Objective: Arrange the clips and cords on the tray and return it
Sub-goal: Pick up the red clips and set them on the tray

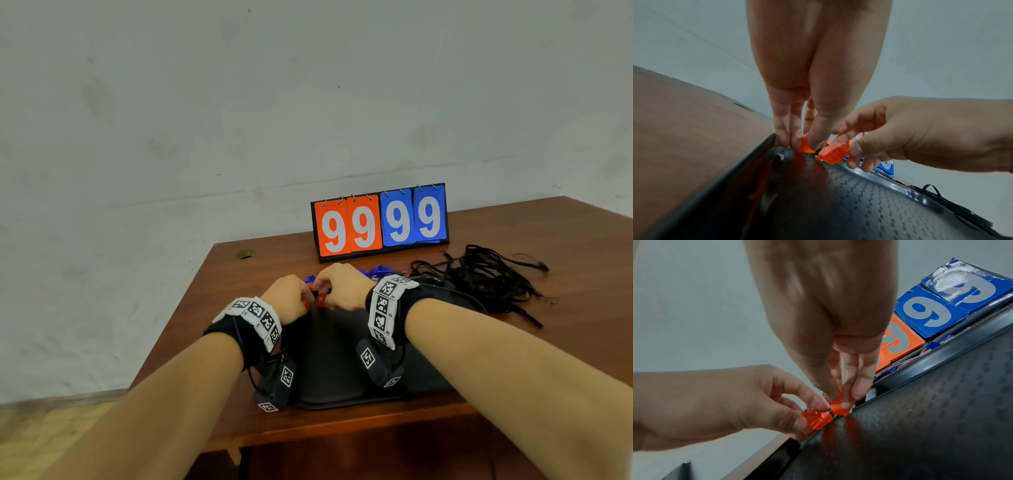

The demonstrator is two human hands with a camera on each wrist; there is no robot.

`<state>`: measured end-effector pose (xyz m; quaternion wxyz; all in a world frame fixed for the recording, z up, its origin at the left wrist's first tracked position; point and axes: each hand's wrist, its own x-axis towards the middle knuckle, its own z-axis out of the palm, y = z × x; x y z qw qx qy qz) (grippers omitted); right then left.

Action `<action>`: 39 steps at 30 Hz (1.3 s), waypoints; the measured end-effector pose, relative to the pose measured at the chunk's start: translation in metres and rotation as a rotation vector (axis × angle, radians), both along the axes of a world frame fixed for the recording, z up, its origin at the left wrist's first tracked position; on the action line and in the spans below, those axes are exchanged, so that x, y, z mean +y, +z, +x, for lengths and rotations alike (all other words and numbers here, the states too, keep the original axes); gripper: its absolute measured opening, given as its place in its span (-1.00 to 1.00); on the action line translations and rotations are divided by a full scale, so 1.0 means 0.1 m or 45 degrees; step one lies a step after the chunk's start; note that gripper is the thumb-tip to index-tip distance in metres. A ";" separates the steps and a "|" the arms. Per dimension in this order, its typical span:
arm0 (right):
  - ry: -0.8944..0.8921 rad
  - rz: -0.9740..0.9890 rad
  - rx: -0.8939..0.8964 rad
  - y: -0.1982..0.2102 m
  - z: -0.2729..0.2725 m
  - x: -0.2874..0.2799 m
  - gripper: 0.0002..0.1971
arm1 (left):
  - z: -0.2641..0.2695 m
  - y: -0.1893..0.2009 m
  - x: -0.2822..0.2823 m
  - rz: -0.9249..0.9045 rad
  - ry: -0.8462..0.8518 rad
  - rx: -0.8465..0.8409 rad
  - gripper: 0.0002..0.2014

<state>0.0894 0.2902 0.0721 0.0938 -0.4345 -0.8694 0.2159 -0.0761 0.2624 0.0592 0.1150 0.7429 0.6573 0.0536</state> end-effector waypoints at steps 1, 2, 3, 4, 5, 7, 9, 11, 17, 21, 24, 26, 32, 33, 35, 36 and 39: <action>0.010 -0.001 -0.014 0.00 -0.01 -0.01 -0.60 | 0.00 0.00 -0.01 -0.014 -0.012 0.007 -0.69; 0.014 0.003 -0.018 -0.01 -0.01 -0.01 -0.60 | 0.00 0.01 -0.01 -0.030 -0.025 0.019 -0.69; 0.014 0.007 -0.020 -0.01 -0.02 -0.01 -0.60 | 0.01 0.02 -0.02 -0.043 -0.037 0.034 -0.69; 0.013 0.007 -0.027 -0.02 -0.03 -0.01 -0.60 | 0.02 0.03 -0.02 -0.058 -0.045 0.056 -0.69; 0.015 0.007 -0.044 -0.02 -0.05 -0.01 -0.60 | 0.03 0.03 -0.02 -0.070 -0.053 0.086 -0.70; 0.026 0.013 -0.103 -0.01 -0.07 -0.02 -0.61 | 0.08 0.03 -0.02 -0.085 -0.061 0.161 -0.71; 0.036 0.021 -0.151 0.00 -0.08 -0.03 -0.63 | 0.12 0.04 -0.03 -0.092 -0.046 0.203 -0.72; 0.042 0.037 -0.159 0.01 -0.07 -0.04 -0.60 | 0.13 0.05 -0.03 -0.091 -0.047 0.204 -0.72; 0.043 -0.016 -0.132 -0.01 -0.03 -0.02 -0.54 | 0.08 0.08 -0.06 -0.071 -0.022 0.072 -0.74; 0.005 -0.055 -0.104 -0.03 -0.01 0.01 -0.48 | 0.06 0.10 -0.09 -0.046 0.030 0.044 -0.63; -0.043 -0.075 -0.113 -0.05 0.01 0.03 -0.52 | 0.04 0.09 -0.08 -0.062 0.074 0.019 -0.64; -0.050 -0.094 -0.139 -0.07 0.00 0.04 -0.56 | 0.05 0.09 -0.08 -0.076 0.084 0.015 -0.67; -0.021 -0.096 -0.127 -0.10 -0.06 0.05 -0.55 | 0.05 0.11 -0.12 -0.062 0.036 0.019 -0.69; -0.022 -0.098 -0.121 -0.10 -0.07 0.05 -0.55 | 0.05 0.11 -0.12 -0.063 0.032 0.023 -0.69; -0.030 -0.097 -0.114 -0.11 -0.08 0.05 -0.54 | 0.05 0.11 -0.12 -0.060 0.028 0.029 -0.68; -0.036 -0.096 -0.108 -0.12 -0.08 0.04 -0.55 | 0.05 0.11 -0.12 -0.059 0.028 0.030 -0.68; -0.049 -0.105 -0.075 -0.13 -0.07 0.04 -0.55 | 0.04 0.10 -0.12 -0.057 0.036 0.029 -0.68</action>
